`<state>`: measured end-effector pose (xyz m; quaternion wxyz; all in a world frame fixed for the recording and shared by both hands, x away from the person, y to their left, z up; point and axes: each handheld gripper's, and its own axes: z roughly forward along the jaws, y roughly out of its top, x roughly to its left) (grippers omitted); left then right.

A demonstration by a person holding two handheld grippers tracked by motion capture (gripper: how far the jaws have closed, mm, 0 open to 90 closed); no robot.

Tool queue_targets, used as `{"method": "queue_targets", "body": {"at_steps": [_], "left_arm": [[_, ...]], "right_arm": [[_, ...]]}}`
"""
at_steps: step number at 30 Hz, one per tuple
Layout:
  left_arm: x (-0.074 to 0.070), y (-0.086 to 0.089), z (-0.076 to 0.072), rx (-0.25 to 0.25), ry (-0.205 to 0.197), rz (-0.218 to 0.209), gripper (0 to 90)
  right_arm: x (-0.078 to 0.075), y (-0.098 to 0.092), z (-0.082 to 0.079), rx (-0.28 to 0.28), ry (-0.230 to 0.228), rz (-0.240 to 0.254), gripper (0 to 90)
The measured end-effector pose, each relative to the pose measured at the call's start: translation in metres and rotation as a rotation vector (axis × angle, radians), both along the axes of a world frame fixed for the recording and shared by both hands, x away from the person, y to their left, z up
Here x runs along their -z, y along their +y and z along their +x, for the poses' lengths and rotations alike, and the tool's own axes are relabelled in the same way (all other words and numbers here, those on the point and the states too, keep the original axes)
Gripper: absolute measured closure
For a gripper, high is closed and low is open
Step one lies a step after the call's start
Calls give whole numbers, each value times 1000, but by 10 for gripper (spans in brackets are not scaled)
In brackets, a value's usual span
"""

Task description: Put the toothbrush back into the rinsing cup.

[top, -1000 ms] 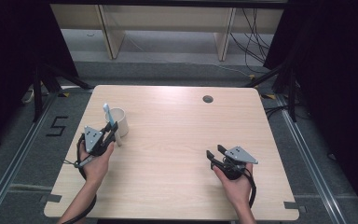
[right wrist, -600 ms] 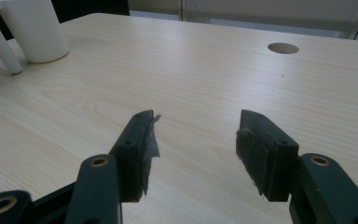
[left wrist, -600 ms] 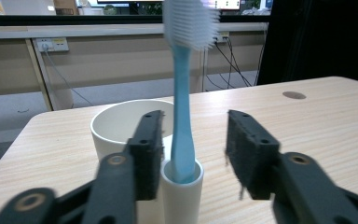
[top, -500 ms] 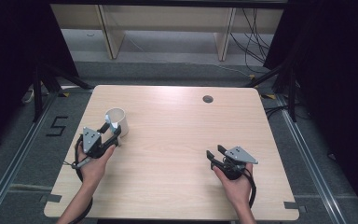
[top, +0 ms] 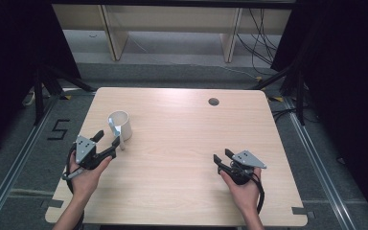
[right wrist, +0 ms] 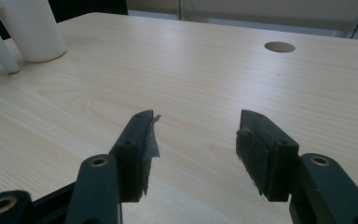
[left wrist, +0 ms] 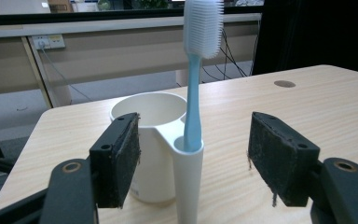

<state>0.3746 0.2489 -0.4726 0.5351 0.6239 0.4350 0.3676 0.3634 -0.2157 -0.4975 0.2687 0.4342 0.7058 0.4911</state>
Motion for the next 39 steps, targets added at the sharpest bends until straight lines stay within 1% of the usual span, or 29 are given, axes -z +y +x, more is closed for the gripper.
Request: {"method": "queue_targets", "body": {"at_steps": [1,2,3,4,5,8,9,10,11,12,13,15,18,19,20,21,23,24,26,28,29,30,31,32,34,35,36,37,39], "left_arm": [[0,2,-2,6,9,-14,331],[0,5,-3,8,12,-25,327],[-1,7,-5,4,25,-24,327],[-1,10,-7,2,22,-24,327],[-1,13,-9,4,18,-26,327],[0,20,-15,-2,39,-28,328],[1,23,-17,1,47,-28,329],[3,26,-19,-1,51,-33,331],[5,29,-20,2,46,-38,333],[6,31,-23,-5,64,-42,333],[9,35,-25,-6,69,-51,335],[13,41,-28,-15,79,-49,335],[18,49,-34,-25,95,-52,343],[19,52,-35,-24,99,-52,353],[21,55,-38,-25,108,-51,360],[23,57,-38,-18,96,-60,366],[25,62,-42,-34,117,-56,368],[27,64,-42,-33,103,-63,368],[30,68,-46,-50,120,-61,368],[34,72,-48,-55,125,-59,368],[37,73,-48,-51,119,-74,367],[39,74,-49,-59,124,-73,367],[39,75,-50,-66,132,-69,366],[41,76,-51,-68,127,-73,366],[42,77,-52,-70,123,-73,364],[44,77,-51,-66,111,-70,363],[45,78,-51,-61,100,-78,362],[45,78,-53,-67,116,-72,361],[49,78,-52,-61,97,-88,359]], "right_arm": [[0,0,0,2,-6,-6,470],[0,1,-1,5,8,6,471],[0,1,-1,5,8,6,471],[0,1,0,1,7,-2,470],[1,2,-1,8,15,12,471],[1,2,-1,8,30,14,470],[0,1,-1,11,13,-6,471],[1,1,-1,11,18,-2,470],[1,0,0,8,3,-15,471],[1,1,0,2,4,-9,471],[2,0,0,-3,10,-12,471],[2,0,1,-1,-4,-24,470],[2,0,0,7,16,-15,471],[3,2,0,4,29,11,470],[3,2,-1,2,37,5,470],[3,1,0,3,20,-19,470],[4,2,0,4,8,-17,470],[4,2,0,4,18,-21,470],[4,2,1,-6,2,-24,470],[4,2,0,-5,16,-15,470],[4,4,-1,-1,33,-1,470],[3,3,-1,-1,32,-9,470],[4,3,0,0,9,-19,470],[4,3,0,-3,15,-28,470],[5,3,0,-5,21,-18,470],[5,4,-1,0,29,-17,470],[5,4,0,0,23,-21,470],[6,4,0,1,25,-17,470],[6,4,0,-2,19,-24,470]]}}
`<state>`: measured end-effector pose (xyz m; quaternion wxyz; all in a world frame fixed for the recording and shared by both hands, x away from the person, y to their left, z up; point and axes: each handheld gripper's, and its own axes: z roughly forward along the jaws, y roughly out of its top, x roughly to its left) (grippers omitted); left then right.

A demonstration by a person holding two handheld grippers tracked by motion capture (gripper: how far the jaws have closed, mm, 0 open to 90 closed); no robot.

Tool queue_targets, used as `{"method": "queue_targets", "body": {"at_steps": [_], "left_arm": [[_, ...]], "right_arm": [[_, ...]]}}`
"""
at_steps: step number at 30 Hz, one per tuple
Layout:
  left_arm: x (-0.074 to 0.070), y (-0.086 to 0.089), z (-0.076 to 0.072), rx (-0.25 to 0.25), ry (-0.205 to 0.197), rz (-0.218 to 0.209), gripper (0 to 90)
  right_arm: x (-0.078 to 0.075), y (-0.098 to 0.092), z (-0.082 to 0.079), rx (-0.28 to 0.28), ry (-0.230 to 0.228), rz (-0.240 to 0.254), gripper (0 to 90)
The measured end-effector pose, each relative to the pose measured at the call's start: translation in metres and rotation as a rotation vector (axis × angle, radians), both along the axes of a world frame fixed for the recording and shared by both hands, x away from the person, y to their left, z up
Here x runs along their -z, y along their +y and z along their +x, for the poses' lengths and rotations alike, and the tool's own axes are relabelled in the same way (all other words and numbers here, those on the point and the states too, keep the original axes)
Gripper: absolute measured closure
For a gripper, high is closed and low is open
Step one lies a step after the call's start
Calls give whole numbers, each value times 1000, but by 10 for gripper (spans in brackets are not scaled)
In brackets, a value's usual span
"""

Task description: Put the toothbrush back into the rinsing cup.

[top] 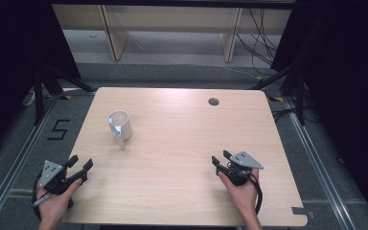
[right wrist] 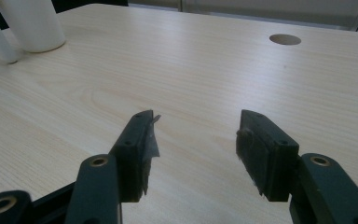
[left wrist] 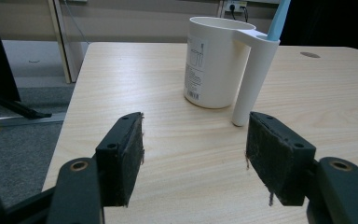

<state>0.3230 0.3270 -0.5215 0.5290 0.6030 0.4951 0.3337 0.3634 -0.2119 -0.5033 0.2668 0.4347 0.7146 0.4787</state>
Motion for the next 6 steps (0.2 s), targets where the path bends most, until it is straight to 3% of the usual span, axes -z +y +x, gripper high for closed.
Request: {"method": "queue_targets", "body": {"at_steps": [1,3,6], "left_arm": [[0,0,-2,-5,11,13,359],[1,1,0,3,-16,2,358],[-1,1,-2,-8,-15,12,359]], "right_arm": [[1,0,0,0,-5,-2,470],[0,-2,0,-11,8,-7,469],[2,-2,1,-8,3,-1,468]]}}
